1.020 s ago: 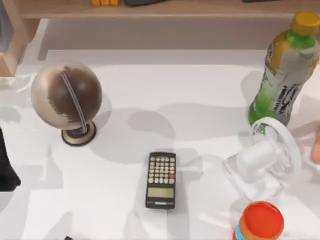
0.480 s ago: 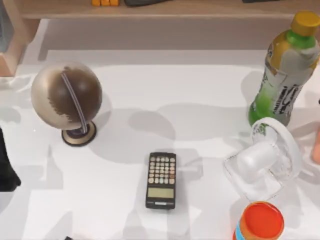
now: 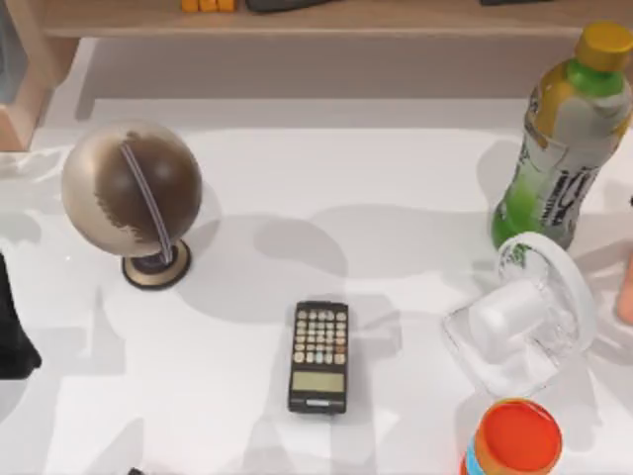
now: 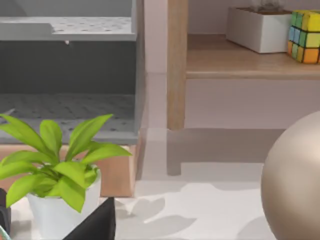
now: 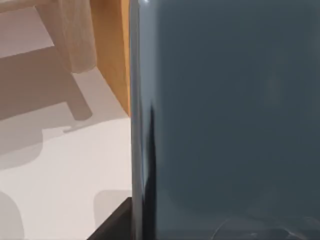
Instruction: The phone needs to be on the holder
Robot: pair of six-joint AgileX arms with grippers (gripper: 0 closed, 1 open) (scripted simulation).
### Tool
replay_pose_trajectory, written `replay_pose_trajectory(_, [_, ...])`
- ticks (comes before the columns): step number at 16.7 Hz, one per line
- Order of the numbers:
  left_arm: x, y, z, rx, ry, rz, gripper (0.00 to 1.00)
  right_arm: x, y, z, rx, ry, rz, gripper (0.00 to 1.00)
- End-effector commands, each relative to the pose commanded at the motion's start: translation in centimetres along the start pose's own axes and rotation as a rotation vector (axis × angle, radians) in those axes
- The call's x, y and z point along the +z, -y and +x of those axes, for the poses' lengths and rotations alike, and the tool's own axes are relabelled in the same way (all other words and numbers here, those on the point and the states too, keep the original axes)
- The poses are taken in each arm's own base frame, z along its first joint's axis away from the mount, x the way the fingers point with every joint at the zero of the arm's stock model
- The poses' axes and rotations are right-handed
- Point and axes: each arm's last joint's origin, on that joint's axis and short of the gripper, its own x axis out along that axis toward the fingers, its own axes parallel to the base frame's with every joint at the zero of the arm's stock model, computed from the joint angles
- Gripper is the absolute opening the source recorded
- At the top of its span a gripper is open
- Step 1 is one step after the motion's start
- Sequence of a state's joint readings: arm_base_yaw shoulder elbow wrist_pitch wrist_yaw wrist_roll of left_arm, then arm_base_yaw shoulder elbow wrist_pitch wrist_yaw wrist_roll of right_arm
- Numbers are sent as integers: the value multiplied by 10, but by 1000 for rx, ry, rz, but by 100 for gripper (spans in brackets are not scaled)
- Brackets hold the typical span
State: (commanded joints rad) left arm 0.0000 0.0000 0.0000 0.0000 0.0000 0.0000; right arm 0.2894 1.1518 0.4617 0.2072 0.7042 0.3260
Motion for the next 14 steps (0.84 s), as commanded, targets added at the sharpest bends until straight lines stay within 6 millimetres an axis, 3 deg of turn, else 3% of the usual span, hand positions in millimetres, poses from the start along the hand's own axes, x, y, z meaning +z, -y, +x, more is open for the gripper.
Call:
replay_pose_trajectory(8, [0,0,0,0,0,0,100,0,0,0,0,0,0,98])
replay_pose_trajectory(14, [0,0,0,0,0,0,100,0,0,0,0,0,0,100])
